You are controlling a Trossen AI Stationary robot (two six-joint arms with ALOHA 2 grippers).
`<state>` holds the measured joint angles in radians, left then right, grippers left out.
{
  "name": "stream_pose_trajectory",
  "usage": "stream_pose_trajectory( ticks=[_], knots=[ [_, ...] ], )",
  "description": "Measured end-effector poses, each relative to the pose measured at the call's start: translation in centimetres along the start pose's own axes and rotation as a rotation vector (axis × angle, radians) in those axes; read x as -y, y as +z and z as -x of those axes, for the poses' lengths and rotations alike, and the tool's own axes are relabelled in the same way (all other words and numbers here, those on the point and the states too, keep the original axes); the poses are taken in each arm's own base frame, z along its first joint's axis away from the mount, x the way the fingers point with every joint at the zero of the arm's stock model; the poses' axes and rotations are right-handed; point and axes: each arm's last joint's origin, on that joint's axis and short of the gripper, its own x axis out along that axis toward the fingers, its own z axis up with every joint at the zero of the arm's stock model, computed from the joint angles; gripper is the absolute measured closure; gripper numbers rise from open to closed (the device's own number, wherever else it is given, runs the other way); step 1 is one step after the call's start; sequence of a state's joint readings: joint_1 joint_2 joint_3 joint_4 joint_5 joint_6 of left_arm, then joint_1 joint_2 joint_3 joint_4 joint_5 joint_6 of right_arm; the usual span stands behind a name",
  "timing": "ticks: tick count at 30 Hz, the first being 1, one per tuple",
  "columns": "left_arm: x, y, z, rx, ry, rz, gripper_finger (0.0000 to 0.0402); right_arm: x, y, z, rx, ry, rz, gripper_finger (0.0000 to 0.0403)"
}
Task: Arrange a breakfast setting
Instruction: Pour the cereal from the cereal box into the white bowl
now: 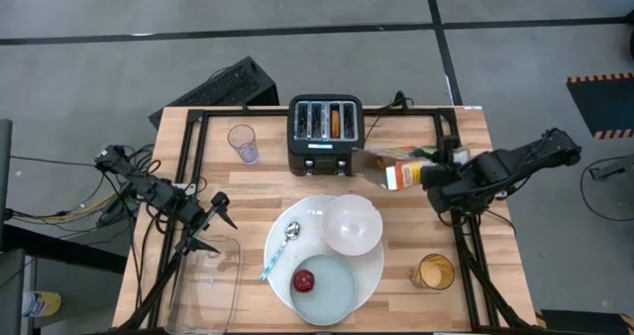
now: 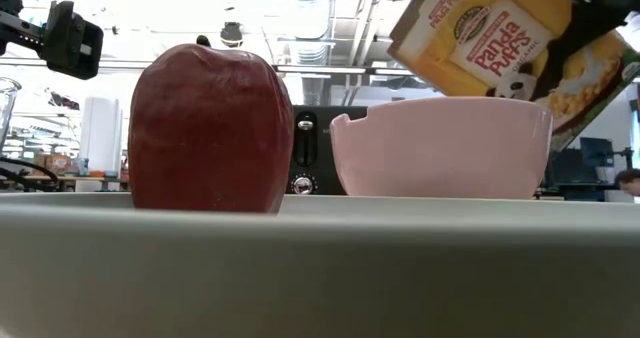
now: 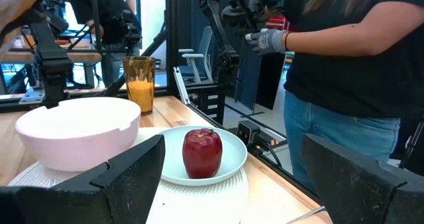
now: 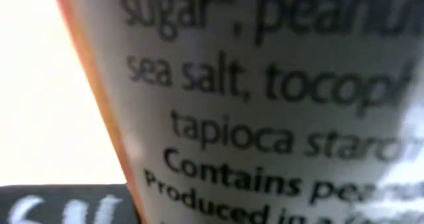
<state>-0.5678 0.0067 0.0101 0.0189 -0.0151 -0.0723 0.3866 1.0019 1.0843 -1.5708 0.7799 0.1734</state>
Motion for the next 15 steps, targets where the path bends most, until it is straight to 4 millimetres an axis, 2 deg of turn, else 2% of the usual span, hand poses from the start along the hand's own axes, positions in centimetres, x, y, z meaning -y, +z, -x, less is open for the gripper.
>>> stream_pose_trajectory(
  ticks=[15],
  knots=[
    [0.00,0.00,0.00,0.000,0.000,0.000,0.0062,1.00,0.49,1.07,0.040,-0.004,0.367,0.0228]
  ],
)
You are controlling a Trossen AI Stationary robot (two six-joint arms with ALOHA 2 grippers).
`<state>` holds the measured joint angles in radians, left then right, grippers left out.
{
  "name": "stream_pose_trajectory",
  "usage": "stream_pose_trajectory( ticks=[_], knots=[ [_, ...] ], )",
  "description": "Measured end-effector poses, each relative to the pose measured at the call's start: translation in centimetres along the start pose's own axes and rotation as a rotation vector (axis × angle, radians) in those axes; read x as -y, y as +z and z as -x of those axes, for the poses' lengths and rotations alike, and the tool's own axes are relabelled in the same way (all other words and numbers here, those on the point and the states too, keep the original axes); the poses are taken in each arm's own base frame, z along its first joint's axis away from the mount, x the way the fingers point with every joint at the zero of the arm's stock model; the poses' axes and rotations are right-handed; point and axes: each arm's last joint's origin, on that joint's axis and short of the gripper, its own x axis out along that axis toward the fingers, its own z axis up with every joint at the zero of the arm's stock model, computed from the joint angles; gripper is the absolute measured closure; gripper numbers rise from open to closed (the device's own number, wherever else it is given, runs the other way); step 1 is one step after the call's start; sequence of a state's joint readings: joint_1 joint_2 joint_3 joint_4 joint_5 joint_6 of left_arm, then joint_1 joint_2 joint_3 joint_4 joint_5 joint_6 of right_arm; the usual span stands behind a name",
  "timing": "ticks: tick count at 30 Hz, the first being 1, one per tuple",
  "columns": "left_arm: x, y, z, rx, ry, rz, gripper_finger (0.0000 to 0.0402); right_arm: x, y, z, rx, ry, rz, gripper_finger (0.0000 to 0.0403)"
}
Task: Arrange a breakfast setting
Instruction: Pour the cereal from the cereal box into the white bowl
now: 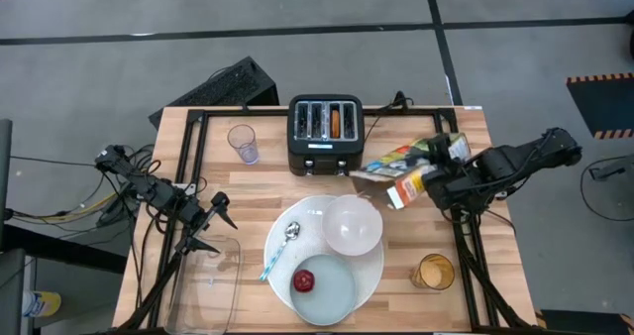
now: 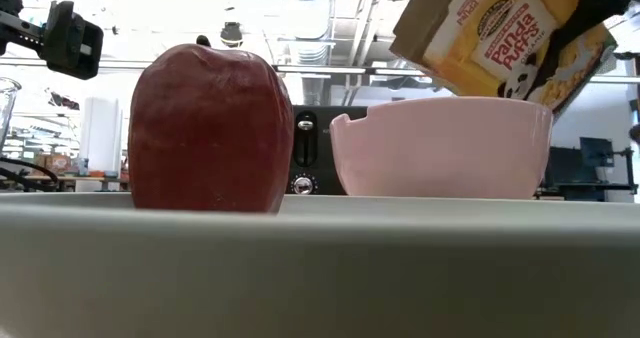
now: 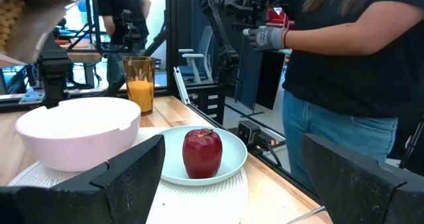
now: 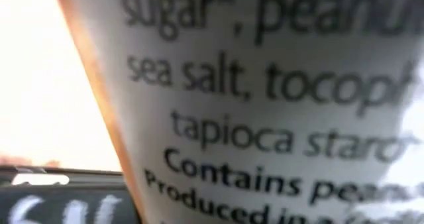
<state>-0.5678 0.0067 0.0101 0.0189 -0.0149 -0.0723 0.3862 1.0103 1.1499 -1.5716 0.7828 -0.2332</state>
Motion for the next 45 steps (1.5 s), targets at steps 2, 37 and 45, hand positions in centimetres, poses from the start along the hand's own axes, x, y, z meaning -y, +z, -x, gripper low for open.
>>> stream_pose_trajectory(
  ticks=[2,37,45],
  knots=[
    [0.0,0.0,0.0,0.000,0.000,0.000,0.0062,0.2,0.3,0.1,0.000,-0.001,0.052,0.0228],
    [0.0,0.0,0.0,0.000,0.000,0.000,0.0062,-0.2,4.0,1.3,-0.015,-0.156,0.551,0.0228],
    [0.0,0.0,0.0,0.000,0.000,0.000,0.0062,0.1,4.0,1.4,-0.054,-0.238,0.579,0.0228]
  ],
)
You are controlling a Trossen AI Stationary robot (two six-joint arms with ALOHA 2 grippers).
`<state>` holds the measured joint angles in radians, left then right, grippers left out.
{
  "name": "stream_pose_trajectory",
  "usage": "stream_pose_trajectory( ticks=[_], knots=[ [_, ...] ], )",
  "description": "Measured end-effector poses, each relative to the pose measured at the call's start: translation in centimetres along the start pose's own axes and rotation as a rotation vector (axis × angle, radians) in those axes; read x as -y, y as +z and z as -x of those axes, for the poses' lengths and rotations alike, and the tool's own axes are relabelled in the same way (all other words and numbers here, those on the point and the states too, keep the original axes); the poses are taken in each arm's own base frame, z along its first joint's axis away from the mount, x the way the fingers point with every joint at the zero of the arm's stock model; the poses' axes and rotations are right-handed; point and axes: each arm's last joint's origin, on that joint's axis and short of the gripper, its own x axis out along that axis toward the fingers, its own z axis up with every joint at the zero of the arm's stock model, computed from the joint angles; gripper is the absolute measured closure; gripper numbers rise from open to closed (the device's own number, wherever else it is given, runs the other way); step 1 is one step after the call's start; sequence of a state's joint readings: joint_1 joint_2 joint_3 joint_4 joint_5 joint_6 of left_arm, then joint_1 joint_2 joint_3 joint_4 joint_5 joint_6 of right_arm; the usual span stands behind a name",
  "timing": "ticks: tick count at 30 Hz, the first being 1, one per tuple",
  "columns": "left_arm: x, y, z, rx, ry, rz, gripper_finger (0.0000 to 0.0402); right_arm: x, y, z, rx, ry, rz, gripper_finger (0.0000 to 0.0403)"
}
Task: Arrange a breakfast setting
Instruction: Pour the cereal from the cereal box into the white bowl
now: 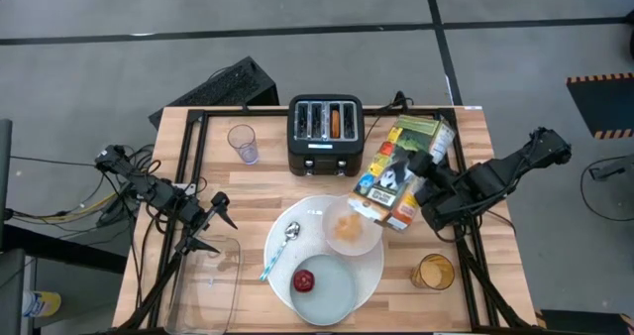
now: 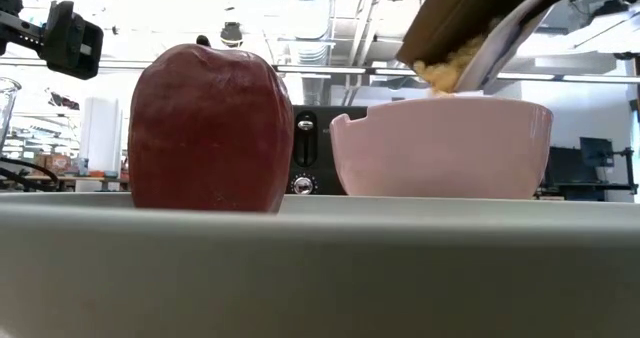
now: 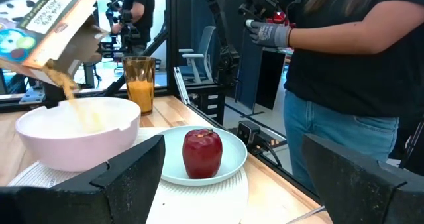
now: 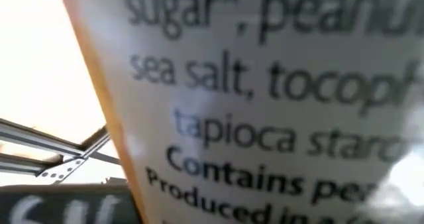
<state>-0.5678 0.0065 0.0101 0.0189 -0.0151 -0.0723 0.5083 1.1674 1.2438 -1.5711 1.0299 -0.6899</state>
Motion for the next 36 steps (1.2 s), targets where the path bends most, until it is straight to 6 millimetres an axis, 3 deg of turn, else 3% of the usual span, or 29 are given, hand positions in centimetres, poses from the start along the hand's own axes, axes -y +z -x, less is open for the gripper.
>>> stream_pose_trajectory(
  ticks=[19,27,36],
  knots=[
    [0.0,0.0,0.0,0.000,0.000,0.000,0.0062,0.1,0.0,0.2,-0.024,-0.043,0.065,0.0227],
    [0.0,0.0,0.0,0.000,0.000,0.000,0.0062,0.0,1.4,0.4,-0.032,-0.074,0.146,0.0229],
    [0.0,0.0,0.0,0.000,0.000,0.000,0.0062,0.0,1.7,0.4,-0.044,-0.088,0.178,0.0231]
  ],
)
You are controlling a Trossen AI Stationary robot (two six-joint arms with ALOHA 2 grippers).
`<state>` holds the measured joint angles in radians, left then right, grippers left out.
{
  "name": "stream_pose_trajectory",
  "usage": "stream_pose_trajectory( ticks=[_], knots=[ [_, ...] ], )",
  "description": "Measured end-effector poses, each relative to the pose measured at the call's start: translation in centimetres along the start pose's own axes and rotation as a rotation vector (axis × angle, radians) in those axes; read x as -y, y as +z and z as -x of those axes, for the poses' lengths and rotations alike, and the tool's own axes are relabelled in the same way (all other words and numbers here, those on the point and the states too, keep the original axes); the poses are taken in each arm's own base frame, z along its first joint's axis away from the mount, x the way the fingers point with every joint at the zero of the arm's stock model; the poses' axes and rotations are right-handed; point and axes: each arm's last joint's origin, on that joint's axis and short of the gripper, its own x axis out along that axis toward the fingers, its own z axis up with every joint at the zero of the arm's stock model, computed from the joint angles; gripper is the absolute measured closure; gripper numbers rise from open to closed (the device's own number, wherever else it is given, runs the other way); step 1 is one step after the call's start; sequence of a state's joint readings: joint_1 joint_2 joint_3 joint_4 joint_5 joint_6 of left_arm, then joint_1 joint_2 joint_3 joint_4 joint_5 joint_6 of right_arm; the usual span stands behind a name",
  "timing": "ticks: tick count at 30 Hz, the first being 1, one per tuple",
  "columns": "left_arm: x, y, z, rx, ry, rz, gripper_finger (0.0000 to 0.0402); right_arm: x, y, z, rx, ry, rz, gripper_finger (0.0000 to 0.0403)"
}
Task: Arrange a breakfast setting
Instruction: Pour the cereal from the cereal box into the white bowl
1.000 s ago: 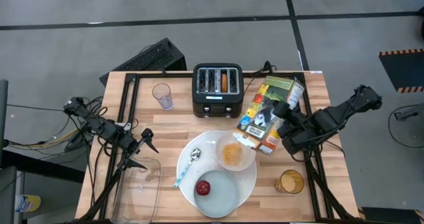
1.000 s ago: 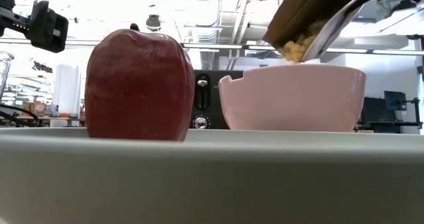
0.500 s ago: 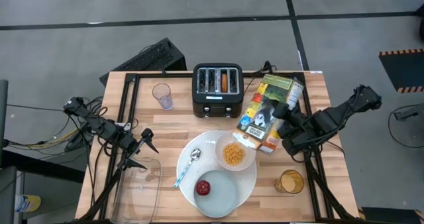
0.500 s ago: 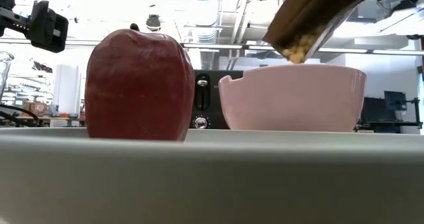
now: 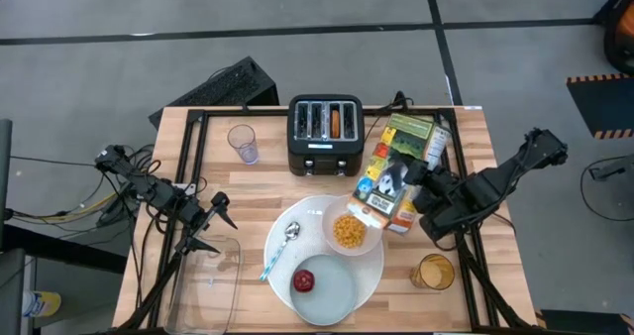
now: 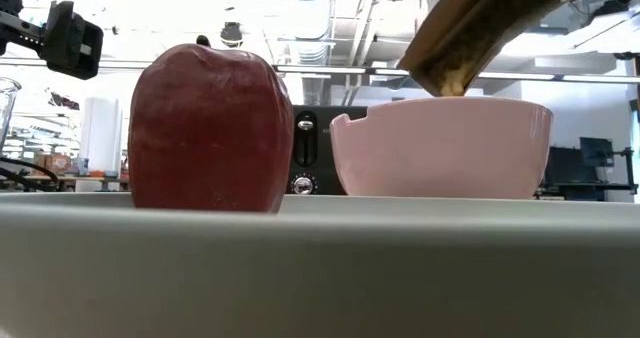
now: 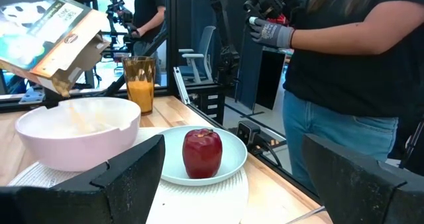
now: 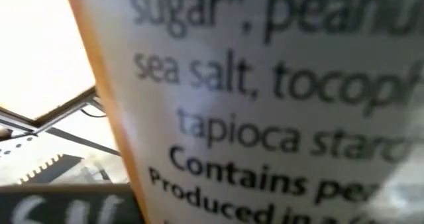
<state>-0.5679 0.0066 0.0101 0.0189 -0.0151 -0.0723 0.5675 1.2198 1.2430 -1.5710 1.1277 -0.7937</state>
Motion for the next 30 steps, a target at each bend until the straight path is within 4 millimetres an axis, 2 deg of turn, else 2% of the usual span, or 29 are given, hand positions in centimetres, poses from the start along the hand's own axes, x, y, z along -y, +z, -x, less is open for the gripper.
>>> stream_pose_trajectory(
  ticks=[12,30],
  knots=[
    [0.00,0.00,0.00,0.000,0.000,0.000,0.0062,0.06,0.35,0.06,-0.012,-0.016,0.043,0.0231],
    [0.00,0.00,0.00,0.000,0.000,0.000,0.0062,0.02,0.33,0.05,0.001,-0.002,0.011,0.0233]
  ],
)
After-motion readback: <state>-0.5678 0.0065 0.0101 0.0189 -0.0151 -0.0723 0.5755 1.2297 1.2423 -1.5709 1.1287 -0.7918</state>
